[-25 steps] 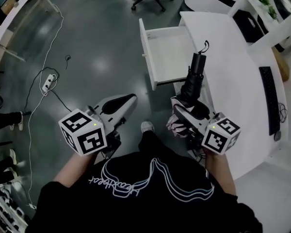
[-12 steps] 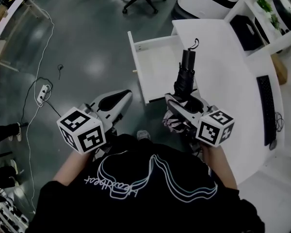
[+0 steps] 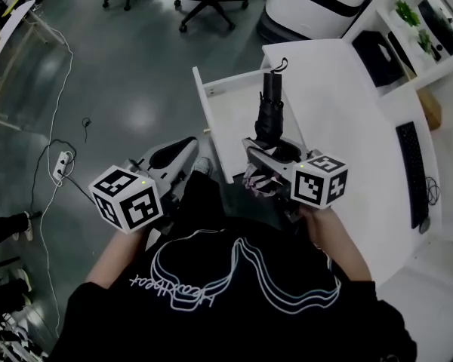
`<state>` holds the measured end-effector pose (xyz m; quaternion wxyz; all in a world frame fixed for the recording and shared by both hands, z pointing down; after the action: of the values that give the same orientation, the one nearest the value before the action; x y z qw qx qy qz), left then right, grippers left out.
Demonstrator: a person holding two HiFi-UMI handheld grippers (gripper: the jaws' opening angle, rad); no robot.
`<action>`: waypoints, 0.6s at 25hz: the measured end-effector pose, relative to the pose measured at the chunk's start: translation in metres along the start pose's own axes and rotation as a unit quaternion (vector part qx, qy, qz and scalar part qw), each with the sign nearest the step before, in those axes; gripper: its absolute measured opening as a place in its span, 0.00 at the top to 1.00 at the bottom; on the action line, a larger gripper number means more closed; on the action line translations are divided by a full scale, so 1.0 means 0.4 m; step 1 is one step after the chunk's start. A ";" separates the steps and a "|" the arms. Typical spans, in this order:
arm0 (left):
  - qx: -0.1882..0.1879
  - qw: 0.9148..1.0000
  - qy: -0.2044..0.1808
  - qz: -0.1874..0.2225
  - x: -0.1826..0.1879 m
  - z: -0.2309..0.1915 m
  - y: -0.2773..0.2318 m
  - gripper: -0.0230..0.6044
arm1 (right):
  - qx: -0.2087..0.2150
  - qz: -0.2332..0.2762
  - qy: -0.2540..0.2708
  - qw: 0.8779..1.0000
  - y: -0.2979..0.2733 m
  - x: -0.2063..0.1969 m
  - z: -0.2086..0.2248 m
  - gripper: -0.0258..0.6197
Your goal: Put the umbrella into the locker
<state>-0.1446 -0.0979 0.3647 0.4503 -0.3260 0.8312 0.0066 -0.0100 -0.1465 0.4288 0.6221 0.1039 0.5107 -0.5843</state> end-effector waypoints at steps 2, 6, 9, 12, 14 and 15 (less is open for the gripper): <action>-0.006 1.000 0.003 -0.002 0.025 -0.022 -0.016 0.96 | -0.009 -0.008 0.005 1.000 -0.030 0.012 0.019 0.53; -0.005 1.000 0.003 -0.008 0.068 -0.067 -0.050 0.96 | -0.027 -0.031 0.004 0.999 -0.085 0.020 0.071 0.53; -0.001 1.000 0.010 -0.020 0.086 -0.115 -0.077 0.96 | -0.046 -0.050 -0.007 0.998 -0.129 0.014 0.123 0.53; 0.006 0.999 0.020 -0.037 0.090 -0.170 -0.112 0.96 | -0.063 -0.076 -0.010 0.995 -0.176 -0.008 0.178 0.53; 0.008 0.998 0.028 -0.048 0.087 -0.199 -0.137 0.96 | -0.072 -0.094 -0.012 0.993 -0.202 -0.034 0.213 0.53; 0.010 0.998 0.031 -0.053 0.086 -0.212 -0.149 0.96 | -0.077 -0.103 -0.015 0.992 -0.215 -0.049 0.232 0.53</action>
<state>-0.1883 -0.1892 0.4060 0.4269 -0.3653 0.8265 -0.0355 -0.0299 -0.2270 0.5261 0.5725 -0.0061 0.5529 -0.6054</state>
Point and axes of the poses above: the fingertips, and each gripper's own axes: y backward along the fingers, z to its right, x out of its top, the point moved 1 cm from there along y, backward along the fingers, and after that the axes turned 4 degrees about y, right-handed, at the moved point
